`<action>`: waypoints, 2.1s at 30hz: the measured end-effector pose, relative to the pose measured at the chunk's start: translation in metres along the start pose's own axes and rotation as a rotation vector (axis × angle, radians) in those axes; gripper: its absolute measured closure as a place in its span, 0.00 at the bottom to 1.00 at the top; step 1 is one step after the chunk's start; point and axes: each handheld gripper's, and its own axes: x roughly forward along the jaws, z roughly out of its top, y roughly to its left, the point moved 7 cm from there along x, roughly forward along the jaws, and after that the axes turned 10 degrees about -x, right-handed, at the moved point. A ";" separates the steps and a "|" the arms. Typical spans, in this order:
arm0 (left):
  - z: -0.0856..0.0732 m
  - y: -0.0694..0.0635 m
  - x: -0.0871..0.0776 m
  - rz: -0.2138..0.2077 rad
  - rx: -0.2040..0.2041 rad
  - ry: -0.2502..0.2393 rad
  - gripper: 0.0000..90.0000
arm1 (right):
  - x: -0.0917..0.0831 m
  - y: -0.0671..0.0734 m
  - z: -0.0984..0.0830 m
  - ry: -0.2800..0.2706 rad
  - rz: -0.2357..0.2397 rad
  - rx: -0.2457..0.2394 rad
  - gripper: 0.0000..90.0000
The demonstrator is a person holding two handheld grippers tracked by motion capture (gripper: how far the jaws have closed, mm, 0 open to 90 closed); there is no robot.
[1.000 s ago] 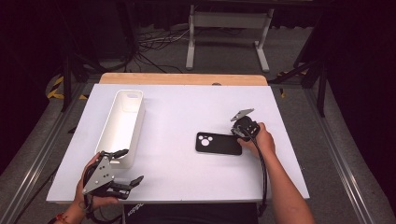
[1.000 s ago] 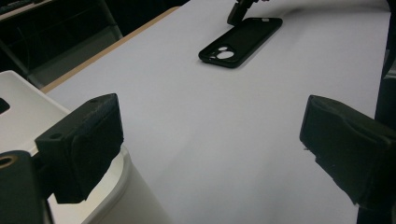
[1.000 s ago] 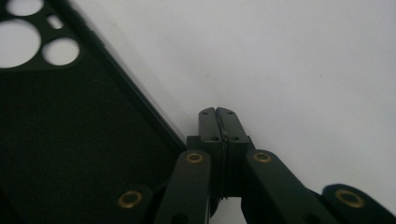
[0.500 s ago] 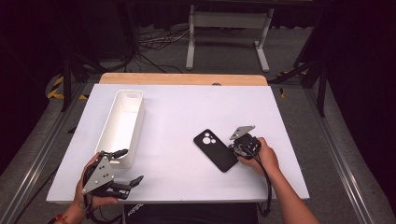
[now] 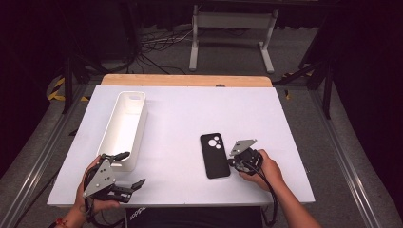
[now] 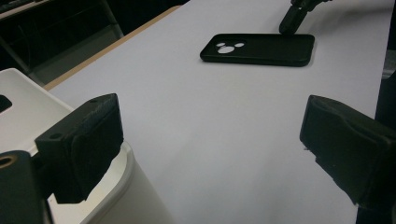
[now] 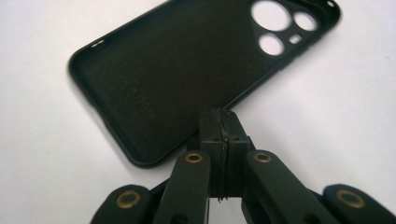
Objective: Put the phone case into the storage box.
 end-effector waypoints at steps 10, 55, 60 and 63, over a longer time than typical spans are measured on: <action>0.000 0.000 0.001 -0.002 0.006 0.003 0.08 | 0.002 0.006 0.001 -0.028 0.035 0.015 1.00; -0.002 0.001 0.001 -0.001 0.017 0.014 0.07 | -0.043 -0.034 0.011 -0.301 -0.241 0.123 0.31; -0.002 0.000 0.001 -0.009 0.016 0.017 0.08 | -0.044 -0.038 0.012 -0.318 -0.277 0.139 0.20; -0.002 0.000 0.002 -0.006 0.021 0.019 0.08 | -0.044 -0.040 0.013 -0.323 -0.294 0.144 0.17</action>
